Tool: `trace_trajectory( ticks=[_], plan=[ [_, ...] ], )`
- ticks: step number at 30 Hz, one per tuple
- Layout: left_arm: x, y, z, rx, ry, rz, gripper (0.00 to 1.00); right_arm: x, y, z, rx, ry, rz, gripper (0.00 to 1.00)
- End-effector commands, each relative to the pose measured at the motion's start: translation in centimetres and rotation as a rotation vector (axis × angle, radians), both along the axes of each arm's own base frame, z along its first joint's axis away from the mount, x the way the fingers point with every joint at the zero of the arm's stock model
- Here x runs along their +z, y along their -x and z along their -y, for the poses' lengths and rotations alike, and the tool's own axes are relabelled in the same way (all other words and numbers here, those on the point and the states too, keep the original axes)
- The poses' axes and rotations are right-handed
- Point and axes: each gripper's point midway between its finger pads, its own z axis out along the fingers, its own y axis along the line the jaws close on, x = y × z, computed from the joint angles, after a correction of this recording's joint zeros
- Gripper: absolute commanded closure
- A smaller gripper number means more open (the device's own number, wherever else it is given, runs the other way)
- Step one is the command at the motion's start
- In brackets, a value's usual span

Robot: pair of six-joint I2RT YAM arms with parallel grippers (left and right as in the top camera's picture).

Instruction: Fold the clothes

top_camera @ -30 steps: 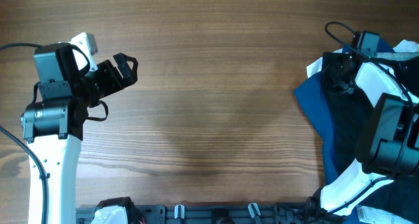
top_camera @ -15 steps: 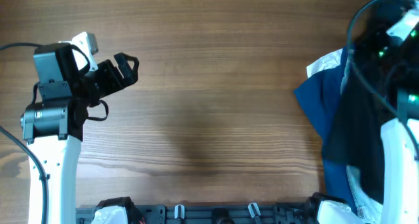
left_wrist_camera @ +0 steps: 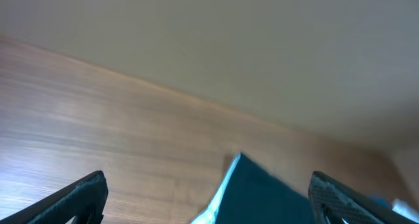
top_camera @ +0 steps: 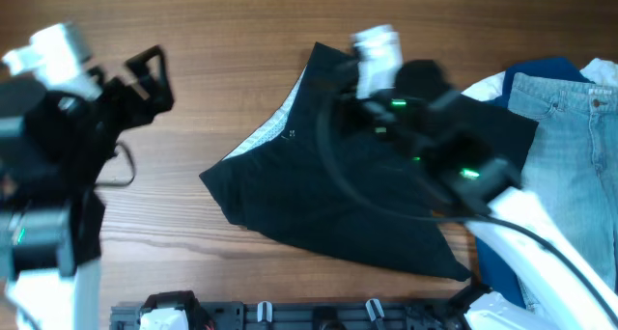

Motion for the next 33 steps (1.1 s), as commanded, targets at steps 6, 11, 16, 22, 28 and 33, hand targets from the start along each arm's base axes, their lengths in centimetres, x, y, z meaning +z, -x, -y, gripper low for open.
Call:
trace_trajectory(
  ticks=[6, 11, 16, 22, 28, 33],
  plan=[
    [-24.5, -14.3, 14.0, -0.439, -0.162, -0.356, 0.12, -1.0, 1.6, 8.0, -0.224, -0.081, -0.199, 0.37],
    [-34.3, -14.9, 19.5, -0.572, -0.156, -0.421, 0.13, -4.4, 1.7, 7.9, -0.258, -0.072, -0.351, 0.37],
    [-39.2, -13.2, 21.2, -0.589, -0.222, -0.504, 0.24, -5.3, 1.8, 7.9, -0.262, -0.056, -0.384, 0.37],
    [-42.0, -14.7, 14.3, -0.286, -0.463, -0.575, 0.96, -5.5, 1.9, 8.1, -0.267, -0.05, -0.391, 0.37],
    [-32.0, -17.1, -5.6, 0.348, -0.486, -0.538, 0.96, -6.9, 2.1, 10.2, -0.37, 0.03, -0.416, 0.37],
    [-24.9, -16.9, -9.4, 0.296, -0.253, -0.424, 0.7, -12.1, 0.4, 10.3, -0.401, 0.151, -0.535, 0.36]
  ],
)
